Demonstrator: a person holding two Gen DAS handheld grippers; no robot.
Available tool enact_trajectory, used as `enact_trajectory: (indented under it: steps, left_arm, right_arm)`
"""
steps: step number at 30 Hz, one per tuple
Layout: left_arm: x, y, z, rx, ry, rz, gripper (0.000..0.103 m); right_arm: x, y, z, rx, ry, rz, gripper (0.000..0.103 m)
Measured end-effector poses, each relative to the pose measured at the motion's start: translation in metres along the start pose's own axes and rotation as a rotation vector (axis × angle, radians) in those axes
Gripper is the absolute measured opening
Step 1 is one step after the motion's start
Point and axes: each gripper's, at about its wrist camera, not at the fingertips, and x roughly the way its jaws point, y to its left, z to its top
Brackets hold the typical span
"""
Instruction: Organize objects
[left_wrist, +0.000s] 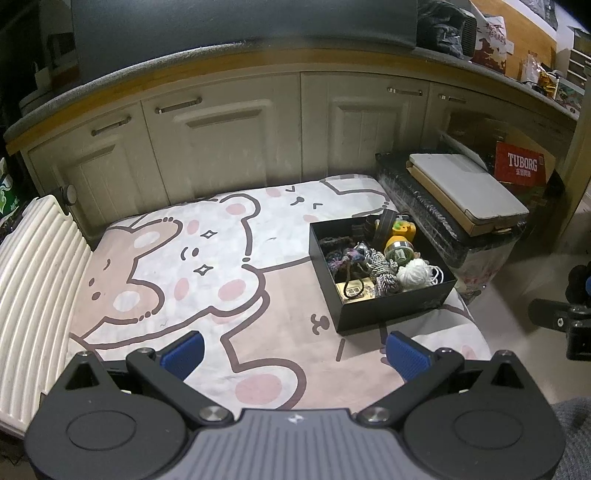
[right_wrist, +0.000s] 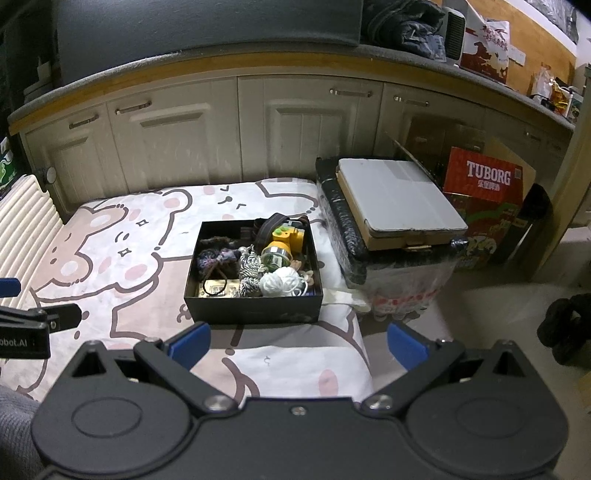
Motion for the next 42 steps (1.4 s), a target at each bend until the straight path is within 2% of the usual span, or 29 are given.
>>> enact_trajectory:
  steps: [42]
  left_arm:
    - [0.0015,-0.0061,-0.0035,-0.003,0.005,-0.002,0.103]
  right_arm:
    - [-0.0013,0.0001,0.0016,-0.002,-0.004,0.0,0.103]
